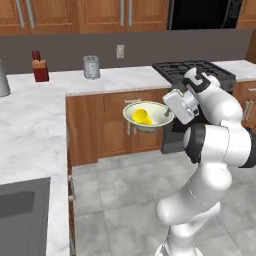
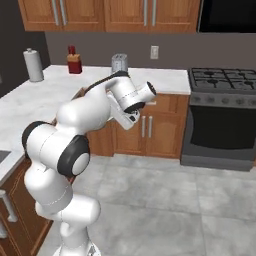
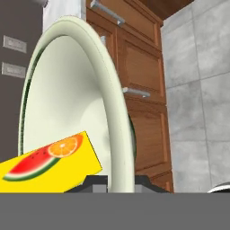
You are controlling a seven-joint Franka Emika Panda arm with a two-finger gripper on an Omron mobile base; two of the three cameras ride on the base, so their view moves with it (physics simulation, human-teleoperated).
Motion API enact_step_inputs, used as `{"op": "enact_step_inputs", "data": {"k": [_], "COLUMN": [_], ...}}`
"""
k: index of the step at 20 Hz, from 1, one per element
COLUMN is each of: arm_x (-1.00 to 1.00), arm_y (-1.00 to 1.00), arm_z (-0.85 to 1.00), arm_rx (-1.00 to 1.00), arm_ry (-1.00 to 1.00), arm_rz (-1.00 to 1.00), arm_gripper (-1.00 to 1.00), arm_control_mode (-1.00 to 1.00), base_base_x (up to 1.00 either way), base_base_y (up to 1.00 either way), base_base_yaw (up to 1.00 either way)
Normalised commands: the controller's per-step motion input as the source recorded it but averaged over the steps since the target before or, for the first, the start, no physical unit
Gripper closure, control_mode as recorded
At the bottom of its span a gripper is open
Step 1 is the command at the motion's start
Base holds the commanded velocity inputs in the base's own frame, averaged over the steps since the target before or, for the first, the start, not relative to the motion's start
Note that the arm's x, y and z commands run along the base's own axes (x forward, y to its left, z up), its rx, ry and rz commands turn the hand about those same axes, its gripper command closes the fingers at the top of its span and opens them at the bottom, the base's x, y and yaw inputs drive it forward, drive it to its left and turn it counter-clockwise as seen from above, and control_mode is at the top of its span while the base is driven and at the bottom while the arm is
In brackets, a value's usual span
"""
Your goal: Place the cup inside the bowl on the dining table and move the bowl to any counter.
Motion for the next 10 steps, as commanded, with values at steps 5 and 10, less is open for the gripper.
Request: {"op": "enact_step_inputs", "data": {"k": [5,10], "arm_x": [0.00,0.00], "arm_y": [0.00,0.00], "arm_z": [0.00,0.00], "arm_rx": [0.00,0.00], "arm_ry": [0.00,0.00], "arm_rz": [0.00,0.00], "arm_gripper": [1.00,1.00], "arm_control_mode": [1.00,1.00], "base_base_x": [0.77,0.99], "base_base_y": [0.58,0.00], "base_base_yaw": [0.00,0.10]}}
